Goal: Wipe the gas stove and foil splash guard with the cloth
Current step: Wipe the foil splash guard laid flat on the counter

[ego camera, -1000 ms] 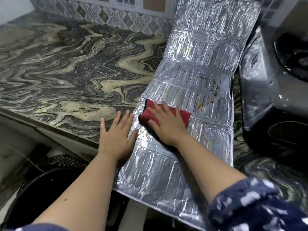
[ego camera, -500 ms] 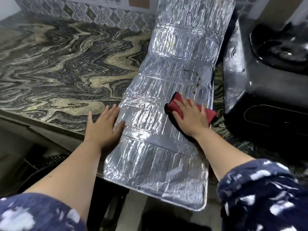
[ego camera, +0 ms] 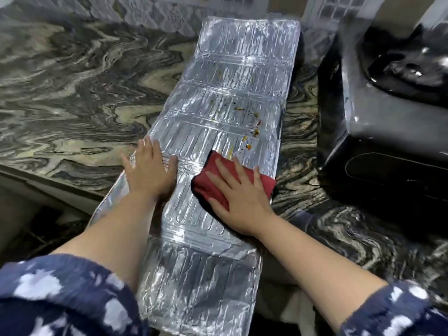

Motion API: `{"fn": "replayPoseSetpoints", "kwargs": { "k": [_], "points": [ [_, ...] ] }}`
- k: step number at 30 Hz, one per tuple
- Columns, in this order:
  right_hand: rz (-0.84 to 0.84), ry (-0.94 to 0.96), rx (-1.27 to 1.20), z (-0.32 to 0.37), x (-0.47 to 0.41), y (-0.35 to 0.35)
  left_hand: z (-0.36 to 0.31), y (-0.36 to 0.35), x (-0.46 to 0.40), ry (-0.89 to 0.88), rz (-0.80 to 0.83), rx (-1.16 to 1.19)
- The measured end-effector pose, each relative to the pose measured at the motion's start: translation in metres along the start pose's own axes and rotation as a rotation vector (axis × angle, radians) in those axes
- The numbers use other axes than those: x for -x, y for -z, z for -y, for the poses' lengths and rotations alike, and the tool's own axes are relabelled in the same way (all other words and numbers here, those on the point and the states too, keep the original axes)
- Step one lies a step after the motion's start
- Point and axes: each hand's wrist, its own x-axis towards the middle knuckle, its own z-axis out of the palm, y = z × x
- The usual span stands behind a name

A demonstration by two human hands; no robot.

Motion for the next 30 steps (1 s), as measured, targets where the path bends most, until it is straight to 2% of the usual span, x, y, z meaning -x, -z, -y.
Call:
{"fn": "replayPoseSetpoints", "kwargs": {
  "k": [3,6,13,17,22,26,30],
  "points": [
    [0.016,0.057,0.03,-0.01,-0.015,0.003,0.001,-0.003,-0.001,-0.001,-0.022,-0.009],
    [0.014,0.028,0.017,-0.032,-0.052,0.012,0.001,-0.003,-0.003,-0.003,-0.021,0.005],
    [-0.011,-0.282,0.031,-0.098,-0.126,0.027,0.002,0.0,-0.001,-0.009,-0.022,-0.013],
    [-0.031,-0.417,0.042,-0.097,-0.142,0.025,0.002,-0.001,-0.001,-0.009,-0.015,-0.007],
    [-0.053,-0.274,-0.025,-0.053,-0.113,0.017,0.004,0.0,-0.001,-0.023,0.001,0.009],
    [-0.011,-0.035,-0.061,-0.003,-0.088,0.013,0.007,0.001,0.002,-0.036,0.002,0.034],
    [0.018,0.117,-0.067,0.022,-0.119,0.012,0.007,0.003,0.004,-0.048,-0.004,0.022]
  ]
}}
